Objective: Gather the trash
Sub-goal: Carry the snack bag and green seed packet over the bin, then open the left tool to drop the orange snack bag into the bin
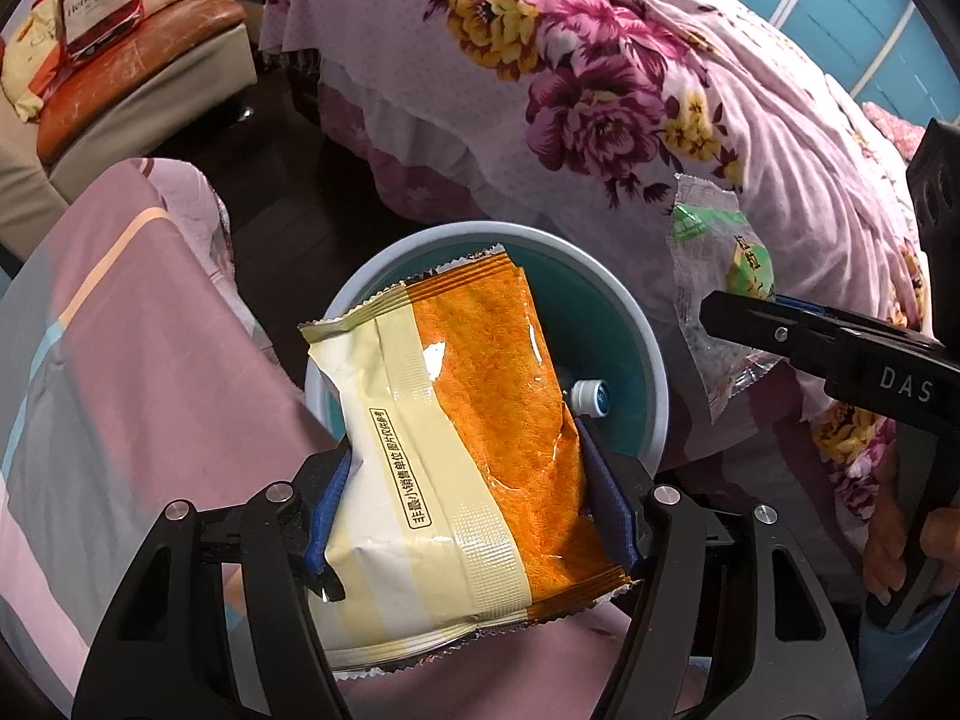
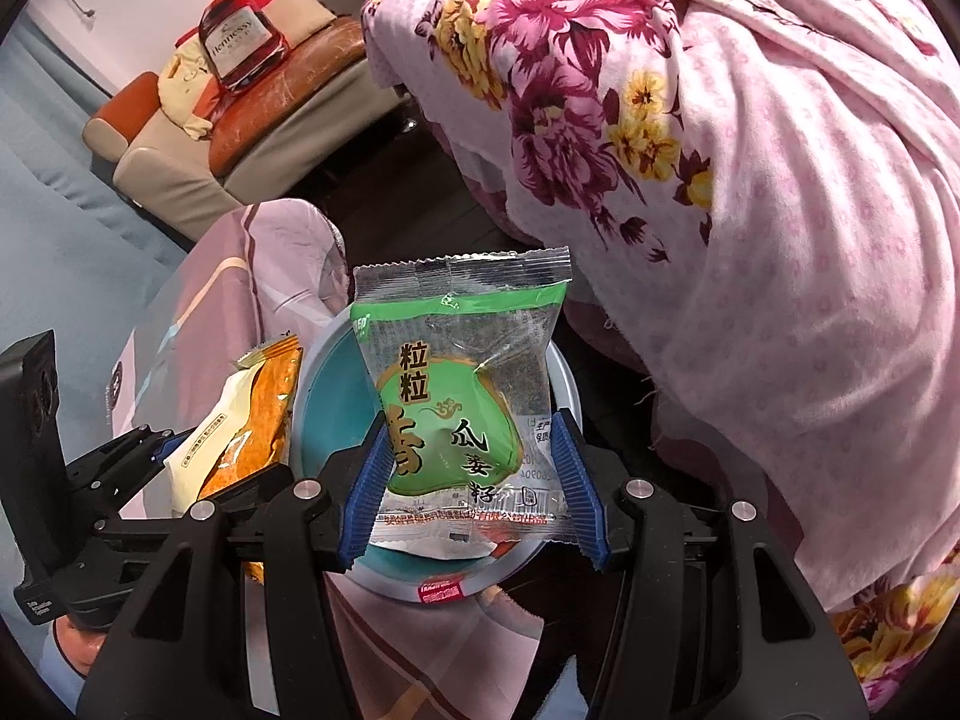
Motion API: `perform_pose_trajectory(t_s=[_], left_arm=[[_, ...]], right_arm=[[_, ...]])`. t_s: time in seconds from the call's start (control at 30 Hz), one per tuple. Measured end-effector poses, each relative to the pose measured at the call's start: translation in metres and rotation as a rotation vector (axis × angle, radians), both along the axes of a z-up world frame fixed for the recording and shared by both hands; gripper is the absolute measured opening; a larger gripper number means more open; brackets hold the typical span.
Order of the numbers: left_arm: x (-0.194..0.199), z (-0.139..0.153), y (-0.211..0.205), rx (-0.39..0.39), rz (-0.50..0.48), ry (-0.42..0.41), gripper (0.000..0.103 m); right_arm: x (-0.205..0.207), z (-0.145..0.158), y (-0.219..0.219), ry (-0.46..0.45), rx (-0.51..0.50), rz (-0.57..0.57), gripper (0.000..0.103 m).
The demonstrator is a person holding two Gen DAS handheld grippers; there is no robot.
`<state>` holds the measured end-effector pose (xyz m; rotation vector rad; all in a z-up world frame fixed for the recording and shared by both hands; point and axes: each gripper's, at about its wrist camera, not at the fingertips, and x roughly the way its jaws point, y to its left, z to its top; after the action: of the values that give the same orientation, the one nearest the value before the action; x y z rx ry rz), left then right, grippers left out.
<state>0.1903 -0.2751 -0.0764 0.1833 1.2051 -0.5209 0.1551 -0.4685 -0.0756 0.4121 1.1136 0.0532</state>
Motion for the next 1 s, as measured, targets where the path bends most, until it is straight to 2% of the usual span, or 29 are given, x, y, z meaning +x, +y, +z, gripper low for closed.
perform_pose_trajectory(t_s=[0.27, 0.4, 0.57, 1.0], left_arm=[[0.012, -0.007, 0.001, -0.022, 0.007, 0.011, 0.069], [0.014, -0.007, 0.002, -0.021, 0.011, 0.002, 0.074], [0.015, -0.002, 0.006, -0.007, 0.026, -0.032, 0.091], [0.004, 0.008, 0.037, -0.012, 0.11, -0.055, 0.092]], right_arm=[[0.011, 0.0, 0.001, 0.013, -0.021, -0.001, 0.051], [0.016, 0.001, 0.004, 0.017, -0.029, 0.0, 0.051], [0.019, 0.003, 0.009, 0.019, -0.038, 0.007, 0.051], [0.018, 0.002, 0.028, 0.028, -0.054, 0.041, 0.052]])
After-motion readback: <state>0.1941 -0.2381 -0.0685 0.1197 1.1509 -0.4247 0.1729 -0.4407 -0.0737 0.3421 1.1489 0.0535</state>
